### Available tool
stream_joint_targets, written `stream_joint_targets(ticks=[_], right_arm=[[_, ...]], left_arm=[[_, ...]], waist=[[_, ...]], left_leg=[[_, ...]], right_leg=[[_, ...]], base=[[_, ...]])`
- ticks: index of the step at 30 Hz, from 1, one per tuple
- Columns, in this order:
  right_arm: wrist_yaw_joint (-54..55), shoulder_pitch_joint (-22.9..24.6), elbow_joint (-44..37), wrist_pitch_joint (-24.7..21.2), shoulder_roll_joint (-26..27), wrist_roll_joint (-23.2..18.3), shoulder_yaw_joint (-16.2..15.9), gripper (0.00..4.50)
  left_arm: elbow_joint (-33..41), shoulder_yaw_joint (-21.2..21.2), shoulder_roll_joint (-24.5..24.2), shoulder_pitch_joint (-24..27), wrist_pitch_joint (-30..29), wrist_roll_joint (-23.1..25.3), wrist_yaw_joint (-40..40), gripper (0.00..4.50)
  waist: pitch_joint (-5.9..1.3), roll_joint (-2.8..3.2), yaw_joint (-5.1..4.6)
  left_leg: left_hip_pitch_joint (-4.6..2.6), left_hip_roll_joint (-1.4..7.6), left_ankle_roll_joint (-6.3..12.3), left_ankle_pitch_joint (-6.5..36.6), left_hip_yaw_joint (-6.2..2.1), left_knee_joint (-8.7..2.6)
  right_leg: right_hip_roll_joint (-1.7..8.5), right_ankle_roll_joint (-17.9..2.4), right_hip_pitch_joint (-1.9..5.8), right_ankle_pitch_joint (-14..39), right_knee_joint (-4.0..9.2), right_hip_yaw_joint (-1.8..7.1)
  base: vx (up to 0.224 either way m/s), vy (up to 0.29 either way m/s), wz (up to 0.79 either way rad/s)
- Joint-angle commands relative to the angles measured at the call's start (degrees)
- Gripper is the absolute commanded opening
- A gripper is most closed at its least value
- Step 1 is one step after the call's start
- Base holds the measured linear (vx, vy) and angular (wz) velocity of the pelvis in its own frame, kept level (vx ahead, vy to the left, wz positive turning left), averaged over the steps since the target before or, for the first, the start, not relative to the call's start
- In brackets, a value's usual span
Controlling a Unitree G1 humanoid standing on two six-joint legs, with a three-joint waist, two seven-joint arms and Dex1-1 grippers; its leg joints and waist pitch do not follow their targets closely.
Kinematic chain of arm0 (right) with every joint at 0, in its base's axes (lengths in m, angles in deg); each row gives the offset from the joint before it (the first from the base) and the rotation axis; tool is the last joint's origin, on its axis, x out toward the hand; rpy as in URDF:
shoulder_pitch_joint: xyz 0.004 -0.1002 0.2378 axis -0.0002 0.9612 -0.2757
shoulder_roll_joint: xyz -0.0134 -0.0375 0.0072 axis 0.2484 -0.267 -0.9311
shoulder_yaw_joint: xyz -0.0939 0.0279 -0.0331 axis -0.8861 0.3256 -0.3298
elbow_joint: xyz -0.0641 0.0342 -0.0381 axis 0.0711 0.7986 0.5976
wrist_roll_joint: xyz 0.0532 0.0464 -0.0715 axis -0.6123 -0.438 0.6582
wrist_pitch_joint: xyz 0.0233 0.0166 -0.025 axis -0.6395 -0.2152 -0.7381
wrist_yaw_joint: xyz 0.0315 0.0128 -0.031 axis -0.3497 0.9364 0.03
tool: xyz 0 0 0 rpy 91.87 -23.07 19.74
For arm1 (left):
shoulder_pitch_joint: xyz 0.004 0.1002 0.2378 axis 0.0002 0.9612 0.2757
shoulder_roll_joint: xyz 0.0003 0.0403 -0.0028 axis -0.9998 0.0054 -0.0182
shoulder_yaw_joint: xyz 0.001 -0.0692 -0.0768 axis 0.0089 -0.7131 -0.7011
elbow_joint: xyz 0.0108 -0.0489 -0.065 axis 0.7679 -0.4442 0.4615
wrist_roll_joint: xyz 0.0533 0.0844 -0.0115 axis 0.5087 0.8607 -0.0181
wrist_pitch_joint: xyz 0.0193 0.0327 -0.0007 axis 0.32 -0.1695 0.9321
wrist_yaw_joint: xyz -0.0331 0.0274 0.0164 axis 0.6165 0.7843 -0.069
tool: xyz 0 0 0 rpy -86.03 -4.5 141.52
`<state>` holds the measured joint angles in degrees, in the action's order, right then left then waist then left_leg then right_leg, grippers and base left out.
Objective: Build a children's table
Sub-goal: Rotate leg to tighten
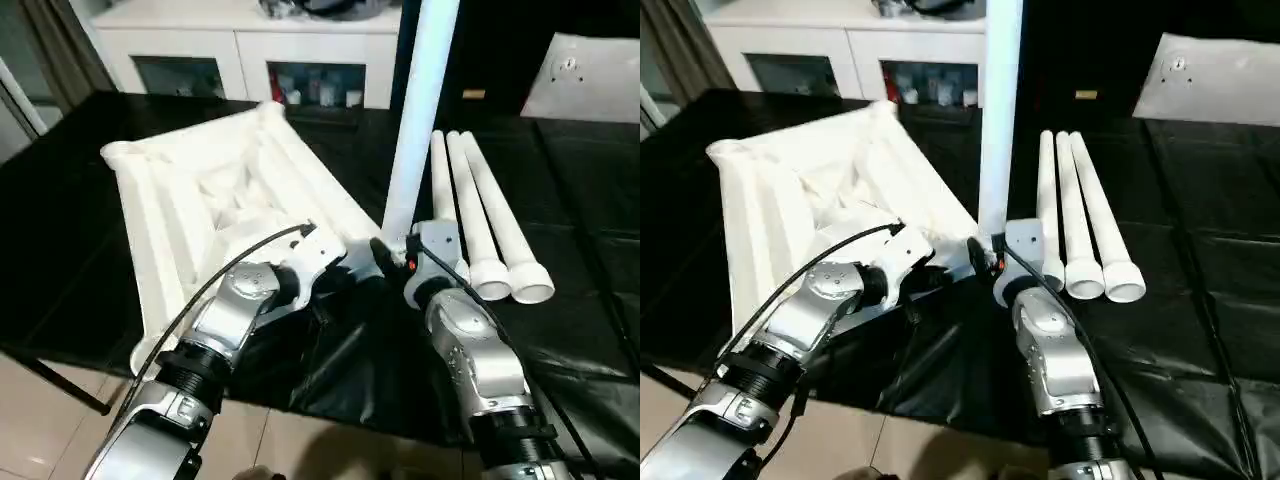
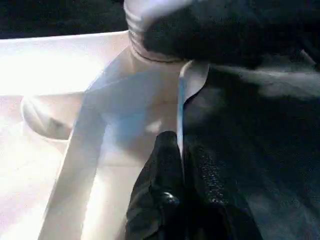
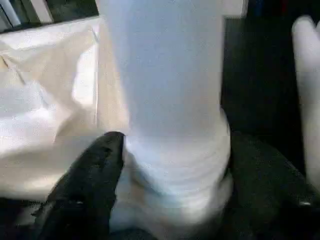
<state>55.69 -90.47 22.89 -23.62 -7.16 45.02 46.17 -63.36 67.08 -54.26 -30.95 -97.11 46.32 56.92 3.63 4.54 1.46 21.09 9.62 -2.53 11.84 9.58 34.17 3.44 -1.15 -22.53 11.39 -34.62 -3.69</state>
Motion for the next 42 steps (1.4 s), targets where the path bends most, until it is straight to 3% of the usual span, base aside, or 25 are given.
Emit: stream_joint_targets(ticks=[1, 4, 7, 8, 11, 14, 18, 23, 28, 29, 30, 31, 32, 42], right_arm=[[-1.7, 1.4, 2.3, -1.2, 1.0, -0.2, -2.6, 3.76], [-1.7, 1.8, 1.1, 0.6, 0.0, -1.9, 0.2, 3.93], [-4.5, 2.3, -0.7, 1.3, -1.5, -3.1, 0.8, 4.21], [-10.5, 3.6, -4.6, 1.9, -4.9, -4.1, -0.3, 4.24], [-14.5, 4.4, -7.1, 1.9, -7.5, -4.6, -1.5, 4.42], [-22.3, 5.5, -10.6, 2.3, -13.3, -5.1, -3.8, 4.42], [-28.8, 5.9, -12.3, 2.5, -18.2, -5.1, -5.8, 4.42], [-41.7, 4.1, -11.9, 2.2, -26.1, -6.5, -8.0, 4.42], [-45.2, 1.6, -10.4, 2.2, -28.1, -6.8, -9.0, 4.42], [-46.5, 0.8, -9.9, 2.2, -28.7, -7.1, -9.3, 4.42], [-47.5, 0.2, -9.6, 1.9, -29.0, -7.5, -9.5, 4.42], [-48.7, -0.3, -9.3, 1.6, -29.4, -7.9, -9.8, 4.42], [-49.9, -0.6, -9.3, 1.1, -29.6, -8.4, -10.1, 4.42], [-55.1, -1.2, -9.0, -0.2, -31.1, -8.9, -12.5, 4.42]], left_arm=[[2.7, -1.8, -0.7, -1.3, 1.0, 0.3, -2.3, 0.0], [2.6, -1.4, -3.5, -0.7, 3.0, 0.0, 0.6, 0.0], [2.2, -1.1, -5.4, -0.4, 5.1, 0.0, 3.2, 0.0], [1.4, -0.5, -8.3, -0.1, 8.1, -0.4, 7.7, 0.0], [0.8, -0.2, -10.1, -0.1, 9.4, -0.5, 10.0, 0.0], [-0.7, 1.4, -14.1, -0.4, 13.0, -0.4, 15.8, 0.0], [-1.9, 2.4, -16.5, -0.6, 16.1, -1.0, 21.0, 0.0], [-3.7, 4.3, -19.3, -1.5, 21.0, -4.4, 34.4, 0.0], [-4.2, 5.3, -19.5, -2.4, 22.6, -5.5, 39.5, 0.0], [-4.5, 5.8, -19.7, -2.8, 23.3, -5.6, 41.1, 0.0], [-4.8, 6.2, -19.8, -3.1, 24.1, -5.4, 42.1, 0.0], [-5.2, 6.7, -19.9, -3.3, 24.5, -5.4, 43.2, 0.0], [-5.6, 6.9, -19.8, -3.6, 25.5, -5.2, 43.5, 0.0], [-8.8, 7.0, -19.4, -5.0, 28.9, -4.2, 43.6, 0.0]], waist=[[-4.45, -0.28, 0.18], [-4.22, -0.07, 0.28], [-4.07, 0.18, 0.28], [-4.06, 0.16, 0.42], [-4.25, 0.09, 0.6], [-4.13, 0.02, 0.78], [-4.28, -0.12, 1.0], [-4.46, -0.65, 2.18], [-4.45, -0.56, 3.03], [-4.52, -1.0, 3.58], [-4.52, -0.79, 3.84], [-4.52, -0.79, 3.84], [-4.55, -1.22, 3.92], [-4.72, -1.3, 4.34]], left_leg=[[0.6, 2.73, 6.05, -1.2, -1.63, -3.08], [0.53, 2.8, 7.44, 0.7, -1.33, -2.97], [0.1, 3.2, 5.59, 4.8, -1.28, -3.31], [0.0, 3.25, 5.16, 5.4, -1.32, -3.36], [-0.06, 3.36, 4.95, 4.8, -1.3, -3.3], [-0.01, 3.27, 5.2, 5.2, -1.31, -3.3], [-0.15, 3.3, 4.79, 5.8, -1.15, -3.19], [-0.22, 3.58, 5.62, 4.6, -0.89, -2.95], [-0.27, 3.7, 5.67, 4.3, -0.86, -2.81], [-0.3, 3.64, 5.38, 4.0, -0.79, -2.78], [-0.45, 3.75, 5.23, 4.6, -0.7, -2.72], [-0.45, 3.75, 5.23, 4.6, -0.7, -2.72], [-0.21, 3.72, 5.13, 4.3, -0.82, -2.78], [-0.08, 3.67, 4.97, 3.5, -0.85, -2.63]], right_leg=[[4.98, -13.8, 3.81, -6.4, 2.64, 2.82], [5.07, -14.7, 3.47, -5.0, 2.98, 2.79], [5.0, -14.2, 3.37, 1.4, 3.54, 2.83], [4.87, -14.0, 3.42, 1.8, 3.52, 2.86], [4.78, -14.0, 3.39, -0.6, 3.05, 2.92], [4.88, -13.8, 3.5, -0.1, 3.2, 2.92], [5.01, -14.2, 3.45, 1.8, 3.22, 3.0], [5.03, -14.7, 3.27, 0.9, 2.85, 3.08], [5.1, -14.9, 3.0, 2.5, 2.79, 3.03], [5.11, -14.8, 3.01, 3.3, 2.68, 3.1], [5.18, -14.7, 2.81, 3.9, 2.79, 3.13], [5.18, -14.7, 2.81, 3.9, 2.79, 3.13], [5.16, -14.4, 3.06, 3.6, 2.71, 3.08], [5.15, -13.7, 3.02, 4.1, 2.59, 2.98]], base=[[0.0, 0.0, 0.0], [0.0, 0.0, 0.0], [0.0, 0.0, 0.0], [0.0, 0.0, 0.0], [0.0, 0.0, 0.0], [0.0, 0.0, 0.0], [0.0, 0.0, 0.0], [0.0, 0.0, 0.0], [0.0, 0.0, 0.0], [0.0, 0.0, 0.0], [0.0, 0.0, 0.0], [0.0, 0.0, 0.0], [0.0, 0.0, 0.0], [0.0, 0.0, 0.0]])
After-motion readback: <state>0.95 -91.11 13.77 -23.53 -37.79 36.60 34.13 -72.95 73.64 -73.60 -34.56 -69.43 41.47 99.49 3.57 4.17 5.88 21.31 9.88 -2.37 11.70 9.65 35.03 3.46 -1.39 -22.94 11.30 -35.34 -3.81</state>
